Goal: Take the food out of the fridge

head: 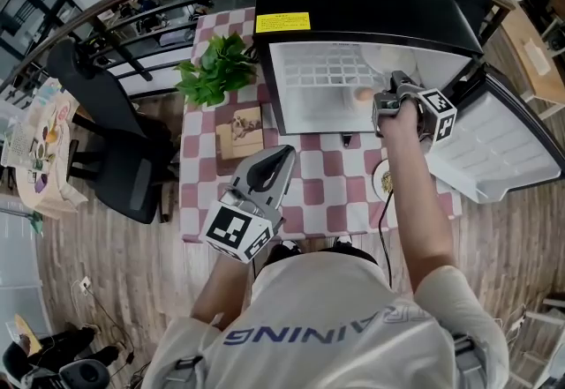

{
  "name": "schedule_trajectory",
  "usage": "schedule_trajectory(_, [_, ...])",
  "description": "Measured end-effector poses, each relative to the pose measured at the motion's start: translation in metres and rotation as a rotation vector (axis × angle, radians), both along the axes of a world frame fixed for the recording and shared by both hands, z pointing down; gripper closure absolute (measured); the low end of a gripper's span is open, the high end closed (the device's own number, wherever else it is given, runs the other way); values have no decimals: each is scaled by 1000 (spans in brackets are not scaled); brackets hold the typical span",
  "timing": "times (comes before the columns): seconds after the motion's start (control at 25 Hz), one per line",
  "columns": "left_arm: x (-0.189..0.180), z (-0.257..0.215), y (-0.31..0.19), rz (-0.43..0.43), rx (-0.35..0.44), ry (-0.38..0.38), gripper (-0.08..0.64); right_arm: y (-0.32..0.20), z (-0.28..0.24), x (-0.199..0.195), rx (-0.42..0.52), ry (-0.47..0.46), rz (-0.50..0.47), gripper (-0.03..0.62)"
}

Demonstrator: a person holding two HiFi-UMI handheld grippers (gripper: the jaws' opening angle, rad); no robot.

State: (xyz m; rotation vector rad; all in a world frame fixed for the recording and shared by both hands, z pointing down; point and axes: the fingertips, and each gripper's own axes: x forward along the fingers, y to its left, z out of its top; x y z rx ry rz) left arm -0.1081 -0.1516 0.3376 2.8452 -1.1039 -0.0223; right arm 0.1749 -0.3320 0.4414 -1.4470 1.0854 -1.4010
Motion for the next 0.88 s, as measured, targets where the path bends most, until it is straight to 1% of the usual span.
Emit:
schedule_trajectory(0.08, [0, 1, 1, -4, -1, -1, 552, 2, 4, 2, -4, 7, 3, 556])
schedule_trajectory(0.4, [6, 1, 5, 8, 2, -12, 552, 18, 5, -1, 68, 20, -32, 560])
schedule_trajectory(0.6, [15, 1, 8, 28, -2, -21, 552, 39, -2, -5, 77, 54, -64, 560])
schedule_trajectory(0.88, [19, 4, 10, 39, -8, -27, 552, 48, 1, -9, 64, 63, -109, 558])
